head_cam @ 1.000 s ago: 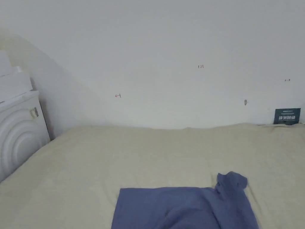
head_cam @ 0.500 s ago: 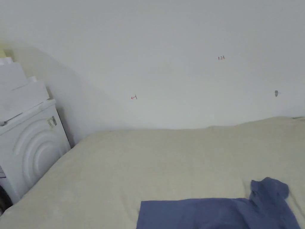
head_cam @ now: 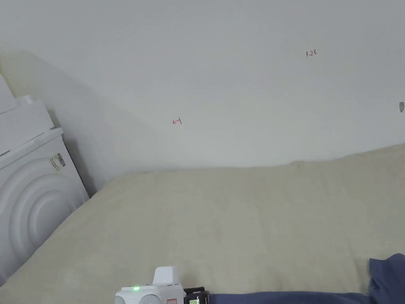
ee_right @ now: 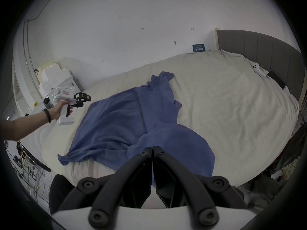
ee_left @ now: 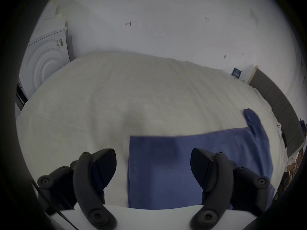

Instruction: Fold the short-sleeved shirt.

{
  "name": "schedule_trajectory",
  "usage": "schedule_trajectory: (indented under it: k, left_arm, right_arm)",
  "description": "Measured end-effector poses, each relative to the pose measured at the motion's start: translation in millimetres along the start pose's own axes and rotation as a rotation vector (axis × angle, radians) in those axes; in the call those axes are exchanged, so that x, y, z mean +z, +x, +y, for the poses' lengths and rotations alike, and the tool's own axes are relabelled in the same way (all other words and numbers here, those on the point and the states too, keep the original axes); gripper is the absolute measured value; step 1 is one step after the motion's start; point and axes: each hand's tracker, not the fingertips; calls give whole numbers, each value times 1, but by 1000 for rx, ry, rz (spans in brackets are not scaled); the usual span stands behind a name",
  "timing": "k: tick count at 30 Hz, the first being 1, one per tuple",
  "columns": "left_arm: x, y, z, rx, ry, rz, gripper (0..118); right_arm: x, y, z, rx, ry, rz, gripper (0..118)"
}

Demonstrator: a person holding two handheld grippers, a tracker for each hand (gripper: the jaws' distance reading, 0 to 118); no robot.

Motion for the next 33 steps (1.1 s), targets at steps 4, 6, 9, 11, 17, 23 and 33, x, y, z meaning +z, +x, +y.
schedule_trajectory:
  k: [4, 6, 9, 11, 17, 23, 33]
  left_arm:
    - [-34, 1, -10, -26, -75, 79, 96]
    - [-42, 2, -22, -53, -68, 88, 96]
    - [-36, 11, -25, -61, -33, 122, 93]
    - [-30, 22, -26, -91, -26, 148, 73]
    - [-36, 42, -26, -184, -48, 138, 27]
    - [-44, 29, -3, -124, -184, 86, 27]
    - [-38, 38, 4, -130, -235, 79, 27]
  right_arm:
    - [-4, 6, 9, -1, -3, -23, 1]
    - [-4, 9, 12, -3, -2, -32, 1]
    - [-5, 11, 14, 7, -6, -35, 1]
    - [-5, 11, 15, 16, -10, -35, 1]
    - [-13, 17, 31, 16, 19, -24, 6]
    - [-88, 27, 120, 100, 70, -2, 114]
    - [-318, 60, 241, 26, -86, -14, 97]
